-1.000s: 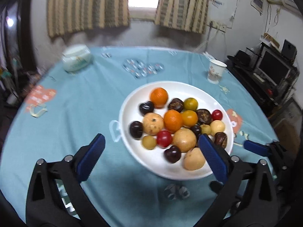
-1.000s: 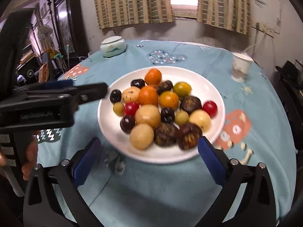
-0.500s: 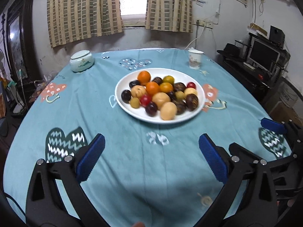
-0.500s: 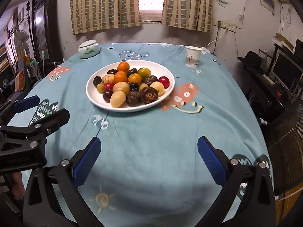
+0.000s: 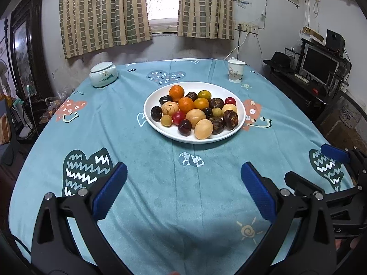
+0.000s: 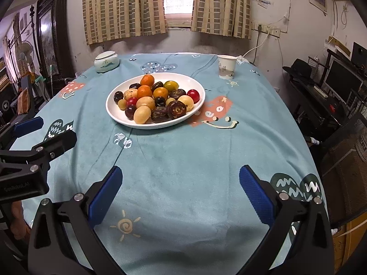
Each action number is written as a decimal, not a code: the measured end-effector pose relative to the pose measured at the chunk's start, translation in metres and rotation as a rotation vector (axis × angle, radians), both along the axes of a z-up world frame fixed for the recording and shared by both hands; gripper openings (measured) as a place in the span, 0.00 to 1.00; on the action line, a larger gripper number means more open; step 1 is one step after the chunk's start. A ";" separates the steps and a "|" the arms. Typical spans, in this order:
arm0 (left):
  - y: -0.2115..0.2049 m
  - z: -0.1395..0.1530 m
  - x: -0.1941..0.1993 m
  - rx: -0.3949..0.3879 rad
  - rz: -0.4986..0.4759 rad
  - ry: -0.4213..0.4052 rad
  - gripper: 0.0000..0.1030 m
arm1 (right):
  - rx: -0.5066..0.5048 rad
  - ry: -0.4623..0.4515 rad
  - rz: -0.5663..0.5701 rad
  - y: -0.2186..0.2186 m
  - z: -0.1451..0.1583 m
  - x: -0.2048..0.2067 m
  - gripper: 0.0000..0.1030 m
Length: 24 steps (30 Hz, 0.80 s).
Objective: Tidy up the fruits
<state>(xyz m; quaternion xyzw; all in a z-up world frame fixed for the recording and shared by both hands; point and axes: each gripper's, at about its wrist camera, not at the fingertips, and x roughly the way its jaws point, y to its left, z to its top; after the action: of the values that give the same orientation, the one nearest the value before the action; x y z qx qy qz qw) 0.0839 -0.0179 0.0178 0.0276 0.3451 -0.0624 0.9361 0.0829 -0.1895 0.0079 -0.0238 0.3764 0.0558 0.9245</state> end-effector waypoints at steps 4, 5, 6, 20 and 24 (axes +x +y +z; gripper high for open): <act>-0.002 -0.001 0.000 0.003 -0.006 0.003 0.98 | 0.001 0.007 -0.005 -0.001 -0.001 -0.001 0.99; -0.002 -0.001 0.000 0.002 -0.007 0.003 0.98 | 0.003 0.009 -0.006 -0.001 -0.001 -0.001 0.99; -0.002 -0.001 0.000 0.000 -0.006 0.004 0.98 | 0.004 0.012 -0.006 -0.001 -0.001 -0.001 0.99; -0.005 0.000 -0.001 0.010 -0.005 -0.030 0.98 | 0.014 0.020 -0.009 -0.002 -0.003 0.001 0.99; -0.006 0.000 -0.001 0.009 -0.005 -0.033 0.98 | 0.018 0.021 -0.010 -0.002 -0.004 0.001 0.99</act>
<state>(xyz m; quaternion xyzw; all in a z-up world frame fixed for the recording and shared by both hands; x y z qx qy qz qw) 0.0825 -0.0238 0.0180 0.0338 0.3297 -0.0624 0.9414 0.0837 -0.1913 0.0042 -0.0128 0.3857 0.0548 0.9209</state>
